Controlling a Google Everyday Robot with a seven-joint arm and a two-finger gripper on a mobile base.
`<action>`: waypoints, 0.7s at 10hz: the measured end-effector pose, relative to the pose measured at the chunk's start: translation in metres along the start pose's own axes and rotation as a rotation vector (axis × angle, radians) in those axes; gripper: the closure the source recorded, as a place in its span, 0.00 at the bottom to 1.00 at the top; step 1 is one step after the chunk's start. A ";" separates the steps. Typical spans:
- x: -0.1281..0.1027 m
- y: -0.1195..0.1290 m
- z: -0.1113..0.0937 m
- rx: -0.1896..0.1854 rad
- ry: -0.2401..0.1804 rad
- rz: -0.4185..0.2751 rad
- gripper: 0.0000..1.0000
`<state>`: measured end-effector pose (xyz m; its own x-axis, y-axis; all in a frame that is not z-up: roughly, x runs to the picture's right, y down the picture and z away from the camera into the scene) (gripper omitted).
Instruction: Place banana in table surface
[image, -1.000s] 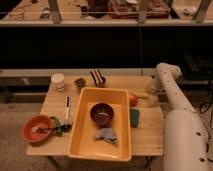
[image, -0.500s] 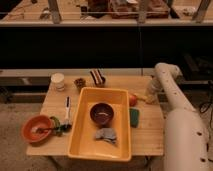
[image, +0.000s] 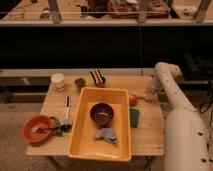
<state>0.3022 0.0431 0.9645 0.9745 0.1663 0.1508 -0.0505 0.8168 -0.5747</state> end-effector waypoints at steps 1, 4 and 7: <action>-0.004 -0.002 -0.017 0.010 -0.017 -0.011 0.69; -0.030 -0.012 -0.084 0.054 -0.043 -0.074 0.69; -0.054 -0.016 -0.145 0.098 -0.049 -0.139 0.69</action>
<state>0.2820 -0.0588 0.8492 0.9619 0.0725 0.2638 0.0609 0.8835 -0.4645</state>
